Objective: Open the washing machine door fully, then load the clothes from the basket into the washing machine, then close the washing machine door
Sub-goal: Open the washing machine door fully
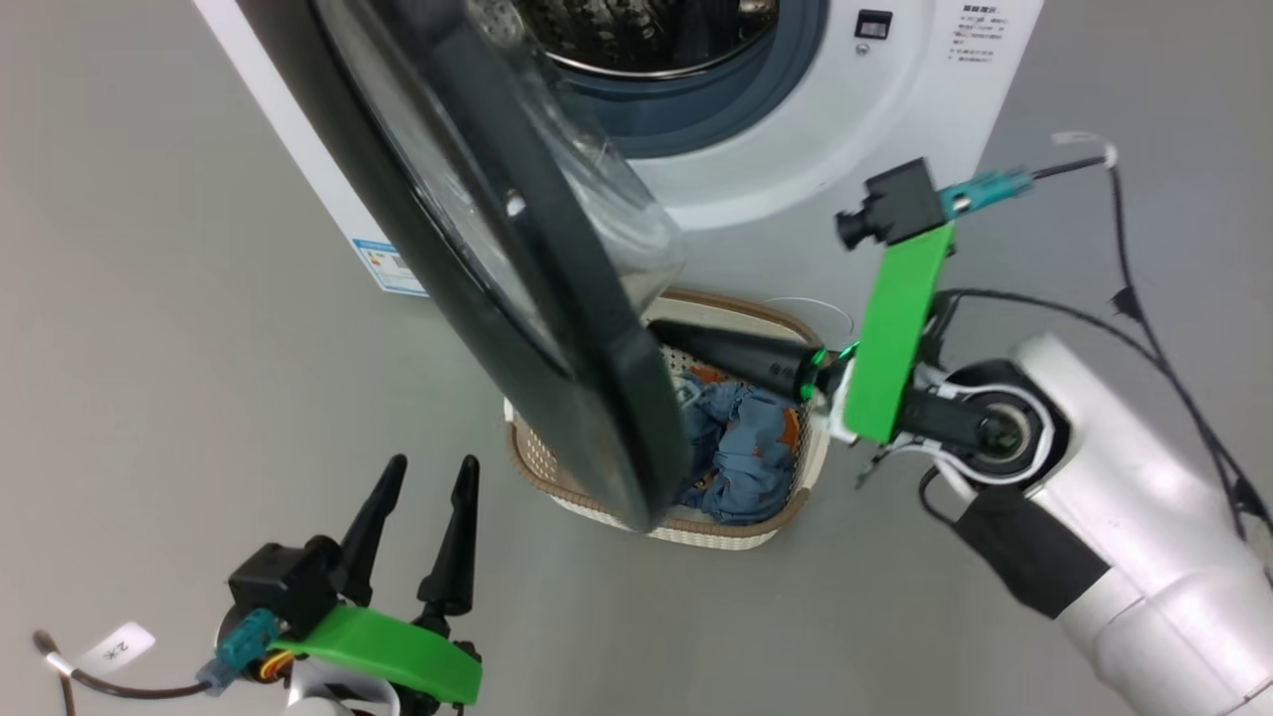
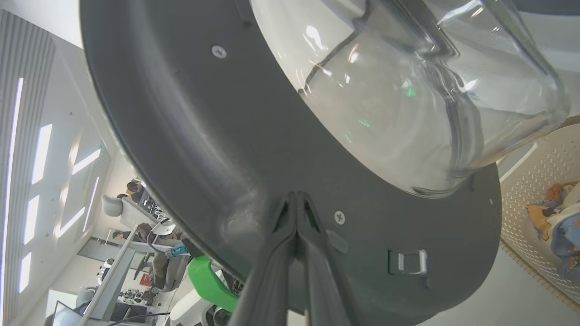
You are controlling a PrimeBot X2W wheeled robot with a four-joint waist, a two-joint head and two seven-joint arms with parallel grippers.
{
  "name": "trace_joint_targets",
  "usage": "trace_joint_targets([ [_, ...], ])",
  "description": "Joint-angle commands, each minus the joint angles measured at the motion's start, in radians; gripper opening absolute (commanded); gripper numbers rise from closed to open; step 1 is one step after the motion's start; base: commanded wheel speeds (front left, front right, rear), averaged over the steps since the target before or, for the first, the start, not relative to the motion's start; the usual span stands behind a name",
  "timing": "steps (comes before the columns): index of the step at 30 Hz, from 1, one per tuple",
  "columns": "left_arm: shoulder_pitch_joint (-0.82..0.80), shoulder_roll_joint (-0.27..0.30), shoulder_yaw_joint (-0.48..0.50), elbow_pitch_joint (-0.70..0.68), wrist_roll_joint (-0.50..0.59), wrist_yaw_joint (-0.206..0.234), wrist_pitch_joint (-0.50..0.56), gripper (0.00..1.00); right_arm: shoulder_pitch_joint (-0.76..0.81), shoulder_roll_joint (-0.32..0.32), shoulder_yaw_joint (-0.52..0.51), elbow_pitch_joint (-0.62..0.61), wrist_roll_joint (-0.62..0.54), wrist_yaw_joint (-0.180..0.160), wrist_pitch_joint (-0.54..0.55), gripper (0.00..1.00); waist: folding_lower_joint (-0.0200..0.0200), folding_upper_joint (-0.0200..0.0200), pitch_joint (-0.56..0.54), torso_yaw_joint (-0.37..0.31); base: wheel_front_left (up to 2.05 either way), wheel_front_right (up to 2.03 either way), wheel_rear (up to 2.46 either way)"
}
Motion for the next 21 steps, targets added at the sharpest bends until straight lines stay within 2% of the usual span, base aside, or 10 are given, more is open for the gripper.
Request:
trace_joint_targets([
  [1,0.006,0.024,0.036,-0.023,0.015,-0.002,-0.006,1.00,0.022,0.030,0.016,-0.037,-0.008,0.003,0.007,0.00,0.0001,0.0000,-0.006,0.006,0.00,0.00,0.00],
  [9,0.012,0.027,0.050,-0.031,0.019,-0.002,-0.006,1.00,0.042,0.075,0.065,-0.061,-0.014,0.003,0.019,0.00,0.0001,0.0000,-0.011,0.020,0.00,0.00,0.00],
  [16,0.011,0.030,0.067,-0.031,0.022,-0.002,-0.006,1.00,0.047,0.092,0.047,-0.046,-0.017,0.003,-0.031,0.00,0.0001,0.0000,-0.021,0.009,0.00,0.00,0.00],
  [17,0.013,0.031,0.071,-0.031,0.023,-0.002,-0.006,1.00,0.050,0.089,0.043,-0.043,-0.021,0.003,-0.042,0.11,0.0001,0.0000,-0.024,0.004,0.00,0.00,0.00],
  [18,0.014,0.033,0.071,-0.032,0.023,-0.002,-0.006,1.00,0.055,0.086,0.038,-0.038,-0.023,0.003,-0.055,0.38,0.0001,0.0000,-0.029,0.000,0.00,0.00,0.00],
  [19,0.016,0.036,0.069,-0.032,0.024,-0.002,-0.006,1.00,0.062,0.082,0.032,-0.033,-0.023,0.003,-0.067,0.49,0.0001,0.0000,-0.033,-0.004,0.00,0.00,0.00],
  [20,0.018,0.040,0.069,-0.031,0.024,-0.002,-0.006,1.00,0.069,0.077,0.026,-0.029,-0.024,0.003,-0.079,0.88,0.0001,0.0000,-0.038,-0.009,0.00,0.00,0.00],
  [21,0.019,0.044,0.070,-0.030,0.024,-0.002,-0.006,1.00,0.077,0.071,0.021,-0.026,-0.025,0.003,-0.091,1.00,0.0001,0.0000,-0.043,-0.014,0.00,0.00,0.00],
])
